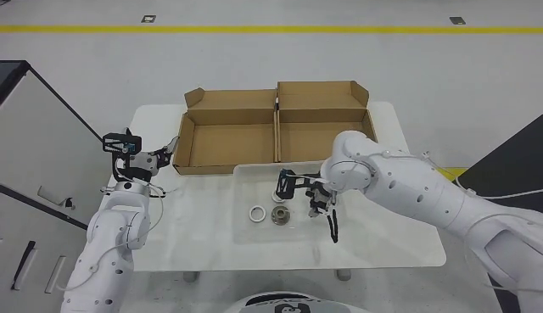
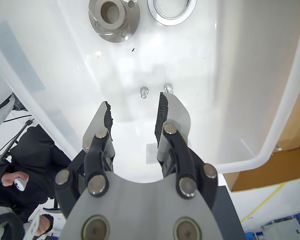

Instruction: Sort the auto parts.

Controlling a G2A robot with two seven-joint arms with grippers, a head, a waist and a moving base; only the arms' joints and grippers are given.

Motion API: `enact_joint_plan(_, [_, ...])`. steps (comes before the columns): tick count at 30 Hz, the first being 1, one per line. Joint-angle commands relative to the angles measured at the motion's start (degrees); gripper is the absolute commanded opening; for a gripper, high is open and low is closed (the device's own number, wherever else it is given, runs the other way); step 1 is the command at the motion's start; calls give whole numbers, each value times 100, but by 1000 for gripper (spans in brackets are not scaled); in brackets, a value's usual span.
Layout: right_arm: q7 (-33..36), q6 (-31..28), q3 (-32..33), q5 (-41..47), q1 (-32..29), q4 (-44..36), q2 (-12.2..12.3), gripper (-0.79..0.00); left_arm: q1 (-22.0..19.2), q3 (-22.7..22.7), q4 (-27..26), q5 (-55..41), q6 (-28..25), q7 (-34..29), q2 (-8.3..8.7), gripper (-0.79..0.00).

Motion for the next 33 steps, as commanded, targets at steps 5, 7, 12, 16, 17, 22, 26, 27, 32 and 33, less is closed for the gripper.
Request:
enact_joint_plan(5, [90, 83, -78, -133, -37, 99, -67, -416, 0, 0, 0, 0, 0, 0, 0, 0])
enact_joint_plan(7, [105, 80, -106, -155, -49, 140, -95, -419, 0, 0, 0, 0, 0, 0, 0, 0])
enact_joint_plan(12, [139, 66, -157, -193, -46, 196, -170, -416, 0, 0, 0, 0, 0, 0, 0, 0])
enact_joint_plan(16, [94, 52, -186, -207, -70, 308, -225, -419, 0, 0, 0, 0, 0, 0, 0, 0])
enact_joint_plan(17, [83, 45, -197, -208, -77, 342, -240, -419, 0, 0, 0, 0, 0, 0, 0, 0])
enact_joint_plan(22, [59, -10, -226, -204, -74, 506, -315, -413, 0, 0, 0, 0, 0, 0, 0, 0])
enact_joint_plan(26, [38, -36, -239, -224, -75, 616, -363, -416, 0, 0, 0, 0, 0, 0, 0, 0])
enact_joint_plan(27, [33, -39, -237, -220, -77, 643, -373, -416, 0, 0, 0, 0, 0, 0, 0, 0])
enact_joint_plan(32, [29, -74, -238, -224, -90, 734, -415, -425, 0, 0, 0, 0, 0, 0, 0, 0])
enact_joint_plan(33, [31, -80, -238, -230, -93, 750, -422, -425, 0, 0, 0, 0, 0, 0, 0, 0])
